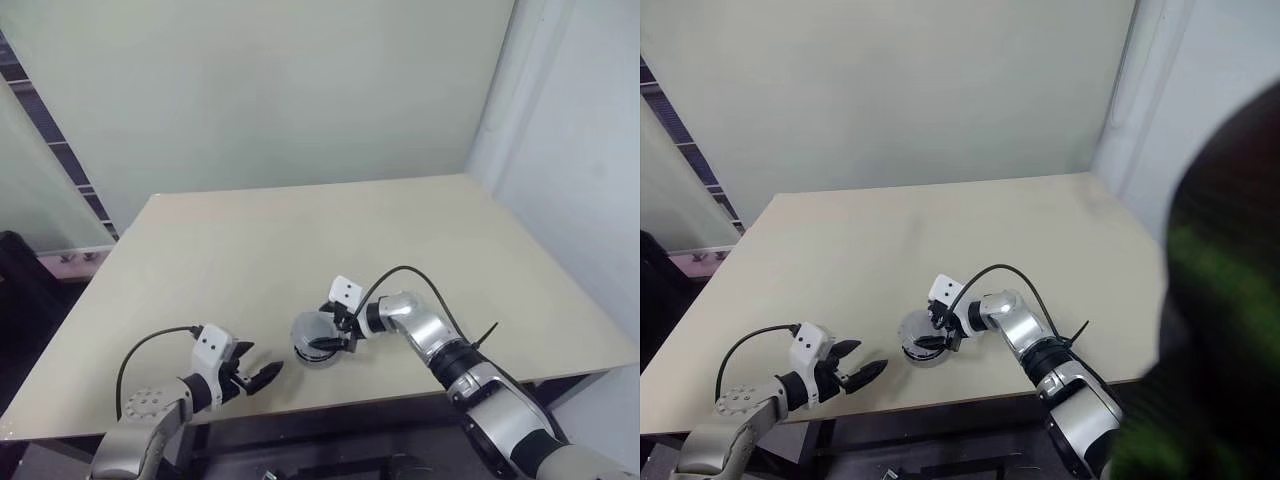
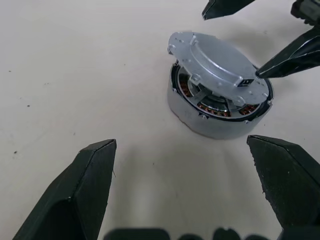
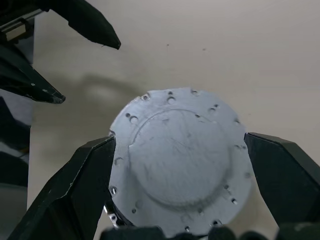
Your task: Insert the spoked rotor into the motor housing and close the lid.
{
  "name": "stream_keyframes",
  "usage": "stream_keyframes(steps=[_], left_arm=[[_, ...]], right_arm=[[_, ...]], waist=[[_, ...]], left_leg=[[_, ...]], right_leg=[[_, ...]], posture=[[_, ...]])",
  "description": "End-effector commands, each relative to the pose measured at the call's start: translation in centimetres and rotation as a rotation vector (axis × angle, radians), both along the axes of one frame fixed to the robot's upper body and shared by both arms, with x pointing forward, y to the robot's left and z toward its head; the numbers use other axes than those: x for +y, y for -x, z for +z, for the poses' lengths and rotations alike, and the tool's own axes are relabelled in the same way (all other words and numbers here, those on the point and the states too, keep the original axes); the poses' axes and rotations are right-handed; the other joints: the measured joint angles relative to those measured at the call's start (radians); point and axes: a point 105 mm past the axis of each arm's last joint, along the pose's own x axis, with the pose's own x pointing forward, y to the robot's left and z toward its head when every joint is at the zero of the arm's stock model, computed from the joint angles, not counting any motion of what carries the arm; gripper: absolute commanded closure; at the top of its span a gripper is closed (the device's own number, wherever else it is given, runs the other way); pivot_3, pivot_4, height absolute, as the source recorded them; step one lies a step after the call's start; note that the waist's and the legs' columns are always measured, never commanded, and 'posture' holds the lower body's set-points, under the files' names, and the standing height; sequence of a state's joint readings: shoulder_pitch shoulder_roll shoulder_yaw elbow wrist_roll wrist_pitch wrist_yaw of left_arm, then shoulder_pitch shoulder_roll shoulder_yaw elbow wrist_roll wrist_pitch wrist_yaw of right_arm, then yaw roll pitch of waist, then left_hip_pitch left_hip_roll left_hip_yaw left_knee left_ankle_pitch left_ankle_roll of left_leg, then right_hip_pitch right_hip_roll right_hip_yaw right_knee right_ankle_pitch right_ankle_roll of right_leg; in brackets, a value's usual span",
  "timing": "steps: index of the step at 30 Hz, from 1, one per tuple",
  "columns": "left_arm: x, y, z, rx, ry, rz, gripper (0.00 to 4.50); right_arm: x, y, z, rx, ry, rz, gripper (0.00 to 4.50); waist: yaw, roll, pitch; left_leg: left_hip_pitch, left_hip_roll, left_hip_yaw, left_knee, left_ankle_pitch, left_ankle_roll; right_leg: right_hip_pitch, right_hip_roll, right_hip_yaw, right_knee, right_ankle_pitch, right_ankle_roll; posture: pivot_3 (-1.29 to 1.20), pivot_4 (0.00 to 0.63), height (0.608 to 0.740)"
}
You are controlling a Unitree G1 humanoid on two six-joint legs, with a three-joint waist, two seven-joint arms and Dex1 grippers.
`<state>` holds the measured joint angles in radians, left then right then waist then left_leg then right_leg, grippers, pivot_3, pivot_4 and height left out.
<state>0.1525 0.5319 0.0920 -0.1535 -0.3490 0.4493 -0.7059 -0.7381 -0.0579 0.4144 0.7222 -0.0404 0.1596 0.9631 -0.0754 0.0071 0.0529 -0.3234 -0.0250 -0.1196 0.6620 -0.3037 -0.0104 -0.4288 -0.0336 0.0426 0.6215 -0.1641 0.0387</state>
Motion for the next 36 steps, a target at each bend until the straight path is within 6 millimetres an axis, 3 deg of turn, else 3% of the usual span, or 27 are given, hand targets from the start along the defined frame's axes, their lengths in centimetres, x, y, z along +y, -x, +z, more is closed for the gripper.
stream_keyframes(steps=[1,10,15,36], left_arm=[[-0.2,-0.3,1.5,-0.059,-0.014,-0.022,0.0],[-0.1,-0.2,1.6,-0.061,-0.019,-0.022,0.0],[-0.3,-0.2,1.5,-0.062,-0.017,-0.024,0.0],[-0.8,-0.3,1.4,-0.059,-0.017,-0.036,0.0]], right_arm=[[0.7,-0.3,0.8,-0.043,-0.008,0.037,0.01],[0.9,-0.1,-0.4,-0.04,0.025,0.05,0.01],[0.9,-0.1,-0.3,-0.037,0.023,0.051,1.17],[0.3,-0.4,-0.9,-0.03,0.189,0.081,1.16]], waist=[[0.0,0.0,0.0],[-0.001,0.0,0.0],[-0.001,0.0,0.0],[0.0,0.0,0.0]], left_leg=[[0.0,0.0,0.0,0.0,0.0,0.0],[0.0,0.0,0.0,0.0,0.0,0.0],[0.001,0.0,0.0,0.0,0.0,0.0],[0.001,0.0,0.0,0.0,0.0,0.0]], right_leg=[[0.0,0.0,0.0,0.0,0.0,0.0],[0.0,0.0,0.0,0.001,0.0,0.0],[0.0,0.0,0.0,0.001,0.0,0.0],[0.0,0.0,0.001,0.001,0.0,0.0]], posture=[[0.0,0.0,0.74],[0.0,0.0,0.74],[0.0,0.0,0.74],[0.0,0.0,0.74]])
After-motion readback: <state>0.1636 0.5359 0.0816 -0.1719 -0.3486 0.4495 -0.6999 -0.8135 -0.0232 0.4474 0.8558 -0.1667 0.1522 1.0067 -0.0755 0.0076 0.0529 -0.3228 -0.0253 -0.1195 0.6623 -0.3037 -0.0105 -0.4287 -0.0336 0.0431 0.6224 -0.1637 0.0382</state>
